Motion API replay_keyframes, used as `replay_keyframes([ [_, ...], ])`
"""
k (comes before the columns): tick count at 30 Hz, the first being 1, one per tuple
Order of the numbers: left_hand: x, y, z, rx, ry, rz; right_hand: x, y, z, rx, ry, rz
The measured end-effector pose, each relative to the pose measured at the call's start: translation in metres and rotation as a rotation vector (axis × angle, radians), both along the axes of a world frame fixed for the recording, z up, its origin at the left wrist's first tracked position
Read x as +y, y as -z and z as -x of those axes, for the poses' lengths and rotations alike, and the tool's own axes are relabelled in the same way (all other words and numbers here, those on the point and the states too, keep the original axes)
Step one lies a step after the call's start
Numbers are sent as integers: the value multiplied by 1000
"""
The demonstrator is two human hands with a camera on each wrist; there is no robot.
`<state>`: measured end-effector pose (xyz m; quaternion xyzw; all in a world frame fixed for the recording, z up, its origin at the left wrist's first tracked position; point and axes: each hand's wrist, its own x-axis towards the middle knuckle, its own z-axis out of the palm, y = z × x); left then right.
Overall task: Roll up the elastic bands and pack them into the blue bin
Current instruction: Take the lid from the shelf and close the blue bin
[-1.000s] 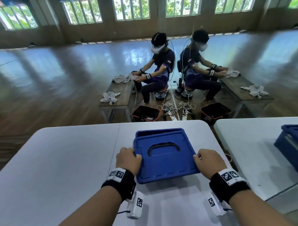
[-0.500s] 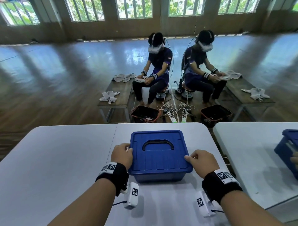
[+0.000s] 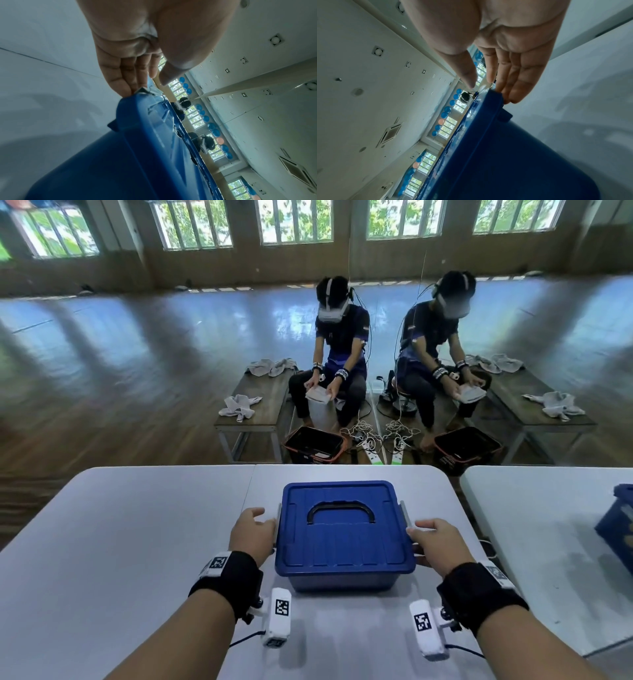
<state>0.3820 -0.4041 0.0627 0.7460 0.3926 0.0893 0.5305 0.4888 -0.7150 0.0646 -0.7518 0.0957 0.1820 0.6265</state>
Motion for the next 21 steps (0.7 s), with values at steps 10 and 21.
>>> replay_keyframes([
  [10,7,8,2,-48,39,221,-3,3,-2,189,50,-266],
  [21,2,3,1,1,116,319,-8,2,-8,260,-81,-282],
])
